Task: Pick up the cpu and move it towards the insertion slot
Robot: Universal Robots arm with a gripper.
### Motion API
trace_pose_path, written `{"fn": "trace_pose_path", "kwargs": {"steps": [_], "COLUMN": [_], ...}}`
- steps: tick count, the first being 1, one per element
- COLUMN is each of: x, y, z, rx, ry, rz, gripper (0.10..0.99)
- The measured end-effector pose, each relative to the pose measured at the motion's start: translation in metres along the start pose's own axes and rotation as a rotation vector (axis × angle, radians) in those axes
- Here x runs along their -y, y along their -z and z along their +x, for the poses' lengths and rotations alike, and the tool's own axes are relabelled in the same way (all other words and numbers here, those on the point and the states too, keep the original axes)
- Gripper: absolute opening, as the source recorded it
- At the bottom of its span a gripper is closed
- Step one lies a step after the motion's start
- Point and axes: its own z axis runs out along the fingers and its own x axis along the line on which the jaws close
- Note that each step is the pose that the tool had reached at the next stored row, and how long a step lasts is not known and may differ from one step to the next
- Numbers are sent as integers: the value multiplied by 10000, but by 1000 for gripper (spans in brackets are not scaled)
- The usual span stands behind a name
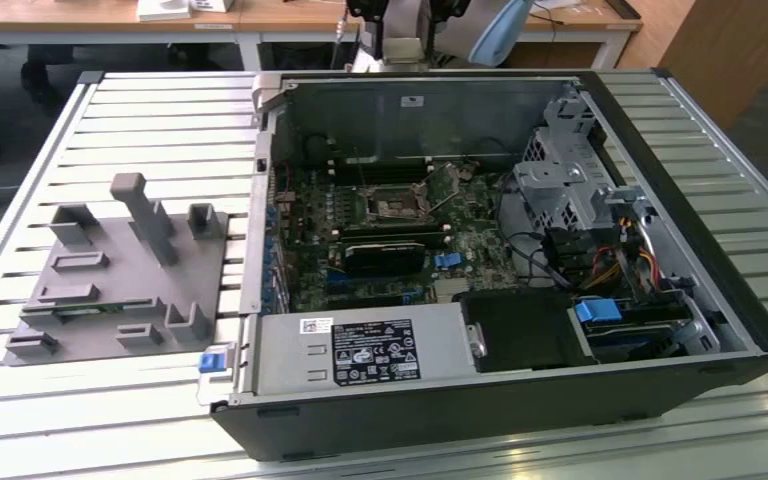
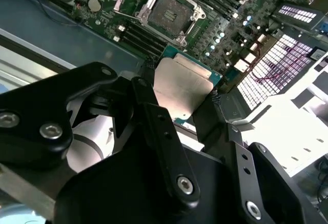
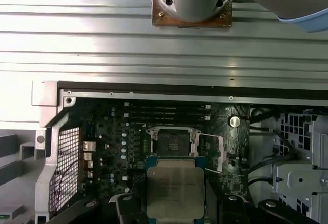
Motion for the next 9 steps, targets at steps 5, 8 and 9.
{"fn": "trace_pose_path", "kwargs": {"steps": [5, 8, 9], "x": [-1, -2, -1], "y": [-4, -4, -4], "z": [-36, -37, -37], "rx": [2, 2, 2], "ry": [0, -1, -1], "rz": [0, 1, 1], "gripper": [541, 541, 541]}}
